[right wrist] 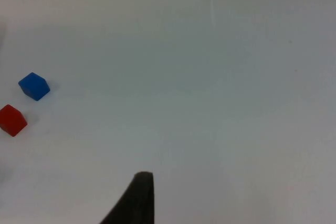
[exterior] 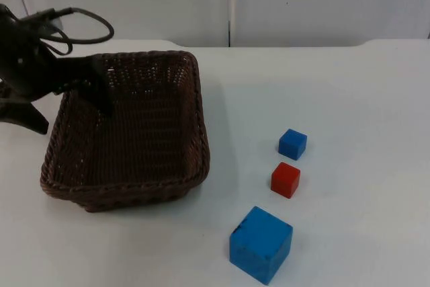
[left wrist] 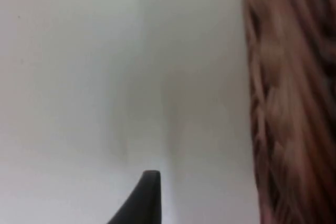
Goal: Pick up the basket with the left hand and place the largest block into the basket with the right hand.
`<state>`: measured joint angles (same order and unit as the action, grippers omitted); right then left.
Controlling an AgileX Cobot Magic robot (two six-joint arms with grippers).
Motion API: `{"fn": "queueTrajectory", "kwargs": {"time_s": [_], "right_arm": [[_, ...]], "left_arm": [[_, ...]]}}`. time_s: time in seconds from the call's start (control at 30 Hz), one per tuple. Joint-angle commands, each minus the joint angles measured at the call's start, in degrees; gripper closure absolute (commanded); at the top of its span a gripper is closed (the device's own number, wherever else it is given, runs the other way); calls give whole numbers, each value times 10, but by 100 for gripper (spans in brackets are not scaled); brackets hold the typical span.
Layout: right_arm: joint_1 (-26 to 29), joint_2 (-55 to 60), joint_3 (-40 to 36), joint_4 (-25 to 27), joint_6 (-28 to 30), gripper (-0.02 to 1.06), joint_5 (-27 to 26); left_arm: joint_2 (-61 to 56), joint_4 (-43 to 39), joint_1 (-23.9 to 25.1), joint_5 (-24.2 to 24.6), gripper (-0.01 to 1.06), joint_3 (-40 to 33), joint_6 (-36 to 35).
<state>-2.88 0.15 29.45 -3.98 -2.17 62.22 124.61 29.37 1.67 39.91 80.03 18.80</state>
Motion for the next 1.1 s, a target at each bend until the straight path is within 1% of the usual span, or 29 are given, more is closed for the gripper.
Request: {"fn": "queueTrajectory", "kwargs": {"time_s": [0.0, 0.2, 0.3, 0.33, 0.37, 0.5, 0.53, 0.57, 0.6, 0.63, 0.67, 0.7, 0.73, 0.83, 0.87, 0.9, 1.07], "right_arm": [[3, -1, 1, -2, 4, 0, -4], [3, -1, 1, -2, 4, 0, -4], [3, -1, 1, -2, 4, 0, -4], [3, -1, 1, -2, 4, 0, -4], [3, -1, 1, -2, 4, 0, -4], [3, -1, 1, -2, 4, 0, -4], [3, -1, 1, -2, 4, 0, -4], [3, -1, 1, -2, 4, 0, -4], [3, -1, 1, -2, 4, 0, -4], [3, -1, 1, -2, 4, 0, -4], [3, -1, 1, -2, 4, 0, -4], [3, -1, 1, -2, 4, 0, -4], [3, -1, 1, -2, 4, 0, -4], [3, -1, 1, -2, 4, 0, -4], [3, -1, 1, -2, 4, 0, -4], [3, -1, 1, -2, 4, 0, -4], [3, -1, 1, -2, 4, 0, -4]], "left_arm": [[18, 21, -3, 3, 0, 14, -2], [27, 17, -3, 3, 0, 15, -2], [33, 16, -3, 3, 5, 15, 0], [34, 16, -3, 3, 9, 15, 0], [34, 16, -3, 3, 9, 15, 0], [34, 16, -3, 9, 31, 15, -1], [34, 16, -3, 9, 31, 15, -1], [34, 16, -3, 13, 38, 15, -4], [34, 16, -3, 16, 50, 15, -9], [34, 16, -3, 17, 58, 15, -11], [34, 16, -3, 17, 69, 15, -11], [34, 16, -3, 17, 69, 15, -11], [34, 16, -3, 17, 79, 15, -11], [31, 23, -3, 22, 101, 15, -11], [31, 23, -3, 22, 101, 15, -11], [26, 23, -3, 24, 106, 15, -11], [-5, 26, -3, 47, 105, 15, -11]]}}
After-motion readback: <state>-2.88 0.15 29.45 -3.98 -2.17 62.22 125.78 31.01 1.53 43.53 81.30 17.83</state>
